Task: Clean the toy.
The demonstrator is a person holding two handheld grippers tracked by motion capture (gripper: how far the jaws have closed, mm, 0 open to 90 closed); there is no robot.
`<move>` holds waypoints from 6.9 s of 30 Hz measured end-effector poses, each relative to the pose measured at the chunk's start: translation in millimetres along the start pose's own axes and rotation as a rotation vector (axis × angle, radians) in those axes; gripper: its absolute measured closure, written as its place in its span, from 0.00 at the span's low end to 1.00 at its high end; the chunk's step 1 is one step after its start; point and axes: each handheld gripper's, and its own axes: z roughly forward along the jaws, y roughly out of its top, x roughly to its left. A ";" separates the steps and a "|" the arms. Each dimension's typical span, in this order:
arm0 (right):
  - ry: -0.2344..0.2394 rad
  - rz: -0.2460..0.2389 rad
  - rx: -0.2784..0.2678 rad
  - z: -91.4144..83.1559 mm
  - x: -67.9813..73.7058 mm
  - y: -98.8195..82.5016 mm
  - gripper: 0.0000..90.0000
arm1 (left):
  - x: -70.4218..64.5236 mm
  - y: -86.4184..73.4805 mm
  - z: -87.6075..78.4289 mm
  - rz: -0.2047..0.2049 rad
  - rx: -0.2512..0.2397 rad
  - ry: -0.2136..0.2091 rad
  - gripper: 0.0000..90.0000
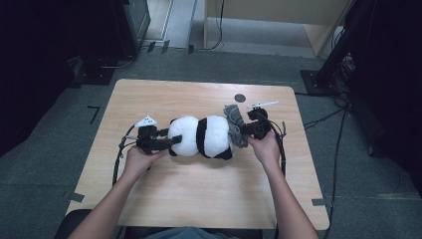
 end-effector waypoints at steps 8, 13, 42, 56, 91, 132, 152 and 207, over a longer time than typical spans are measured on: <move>-0.044 -0.004 0.063 6.8 -5.8 -2.3 0.85 | -3.7 6.1 -12.7 0.031 0.004 -0.008 0.33; -0.050 -0.006 0.071 7.7 -5.2 -2.1 0.85 | -5.8 4.3 -20.8 0.045 0.011 -0.033 0.31; 0.108 -0.210 -0.132 -51.5 86.0 43.3 0.85 | -15.8 -13.6 -7.7 0.080 -0.030 0.031 0.48; 0.283 -0.225 -0.048 31.6 146.1 52.8 0.85 | -16.9 -12.7 -9.9 0.077 -0.042 0.026 0.50; 0.028 -0.088 -0.047 -23.2 33.7 14.0 0.83 | -19.9 -9.7 -5.8 0.072 0.012 0.064 0.54; -0.015 0.089 0.144 44.7 -14.3 -43.8 0.85 | -16.2 -10.9 -6.8 0.052 0.013 0.058 0.50; -0.030 0.017 -0.091 -45.0 0.5 -12.9 0.86 | -13.6 -10.6 -8.3 0.061 0.017 0.036 0.42; 0.115 -0.166 0.040 9.0 89.5 46.9 0.84 | -15.9 -8.8 -5.0 0.078 0.034 0.058 0.49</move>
